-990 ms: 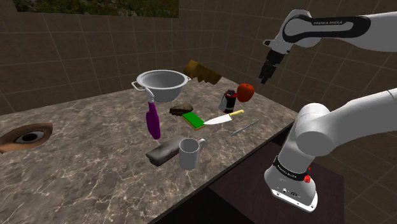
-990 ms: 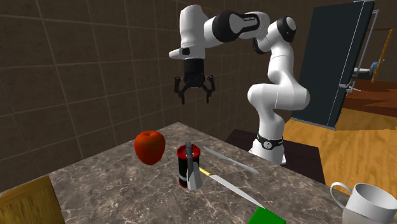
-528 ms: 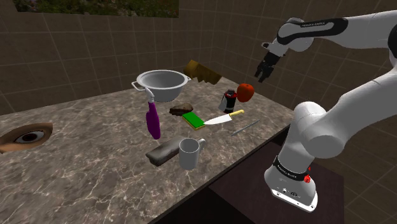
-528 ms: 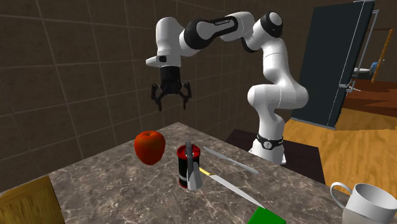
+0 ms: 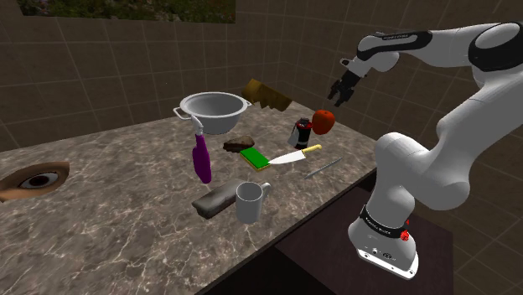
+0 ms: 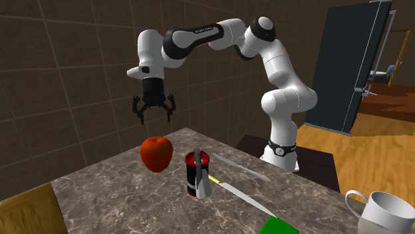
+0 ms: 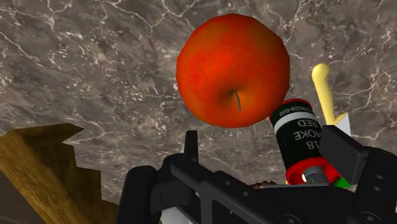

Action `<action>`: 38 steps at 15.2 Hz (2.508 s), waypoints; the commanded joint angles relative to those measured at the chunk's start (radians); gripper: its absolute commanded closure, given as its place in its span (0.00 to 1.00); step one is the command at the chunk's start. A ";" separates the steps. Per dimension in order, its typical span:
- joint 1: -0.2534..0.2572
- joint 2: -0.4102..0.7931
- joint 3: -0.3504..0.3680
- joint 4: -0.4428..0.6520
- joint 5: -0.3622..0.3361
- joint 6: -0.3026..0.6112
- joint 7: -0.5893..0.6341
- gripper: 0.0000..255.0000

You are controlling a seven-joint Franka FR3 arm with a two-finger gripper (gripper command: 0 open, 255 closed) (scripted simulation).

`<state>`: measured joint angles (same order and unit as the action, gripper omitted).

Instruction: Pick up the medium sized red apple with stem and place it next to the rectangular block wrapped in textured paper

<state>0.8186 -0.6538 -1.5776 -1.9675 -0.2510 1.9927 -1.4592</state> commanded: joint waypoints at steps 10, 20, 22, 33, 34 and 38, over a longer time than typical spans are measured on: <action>0.073 -0.021 -0.074 -0.040 -0.027 0.083 0.005 0.00; 0.073 -0.021 -0.074 -0.040 -0.027 0.083 0.005 1.00; 0.073 -0.021 -0.074 -0.040 -0.027 0.083 0.005 1.00; 0.033 0.006 0.005 0.027 0.011 -0.015 0.015 1.00; 0.030 0.009 0.012 0.035 0.015 -0.026 0.016 1.00; 0.019 0.019 0.041 0.072 0.029 -0.071 0.022 1.00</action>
<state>0.8393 -0.6377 -1.5441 -1.9050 -0.2262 1.9332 -1.4398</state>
